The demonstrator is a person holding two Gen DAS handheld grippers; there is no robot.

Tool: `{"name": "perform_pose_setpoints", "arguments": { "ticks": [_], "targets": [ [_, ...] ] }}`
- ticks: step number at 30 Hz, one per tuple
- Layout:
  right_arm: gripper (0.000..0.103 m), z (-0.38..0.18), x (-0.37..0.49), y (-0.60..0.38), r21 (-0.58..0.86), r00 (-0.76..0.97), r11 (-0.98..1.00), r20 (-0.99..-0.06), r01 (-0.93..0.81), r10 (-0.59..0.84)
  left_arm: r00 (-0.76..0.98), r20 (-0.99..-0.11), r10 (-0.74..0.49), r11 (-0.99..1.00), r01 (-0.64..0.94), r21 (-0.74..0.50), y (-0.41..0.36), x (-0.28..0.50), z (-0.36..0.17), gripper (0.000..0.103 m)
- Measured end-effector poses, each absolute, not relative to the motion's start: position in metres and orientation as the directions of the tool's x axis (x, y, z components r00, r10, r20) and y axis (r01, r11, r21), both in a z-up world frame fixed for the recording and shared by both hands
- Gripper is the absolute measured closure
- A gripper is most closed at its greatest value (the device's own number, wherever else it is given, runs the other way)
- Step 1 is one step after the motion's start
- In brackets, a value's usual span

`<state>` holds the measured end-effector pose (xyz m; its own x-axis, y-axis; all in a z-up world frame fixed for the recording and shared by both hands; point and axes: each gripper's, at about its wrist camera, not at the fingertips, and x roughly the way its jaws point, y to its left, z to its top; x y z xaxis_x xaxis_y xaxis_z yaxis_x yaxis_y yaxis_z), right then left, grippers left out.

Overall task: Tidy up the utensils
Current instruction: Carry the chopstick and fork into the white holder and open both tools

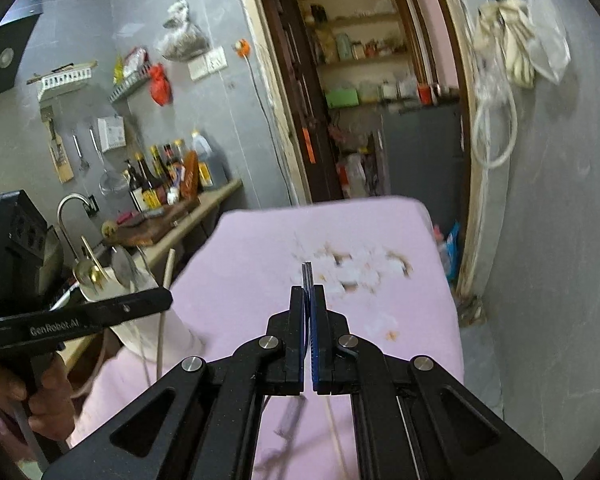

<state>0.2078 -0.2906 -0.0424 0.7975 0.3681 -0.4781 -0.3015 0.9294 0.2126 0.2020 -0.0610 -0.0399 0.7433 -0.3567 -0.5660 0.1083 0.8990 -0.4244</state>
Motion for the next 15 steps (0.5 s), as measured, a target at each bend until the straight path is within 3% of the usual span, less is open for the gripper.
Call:
{"name": "perform_pose_setpoints", "arguments": {
  "ticks": [15],
  "targets": [
    [0.100,0.051,0.232,-0.179,0.203,0.842,0.883,-0.274,-0.422,0.465,0.908,-0.398,-0.134,0.924,-0.031,-0.382,0.084,0.193,0.051,0.098]
  ]
}}
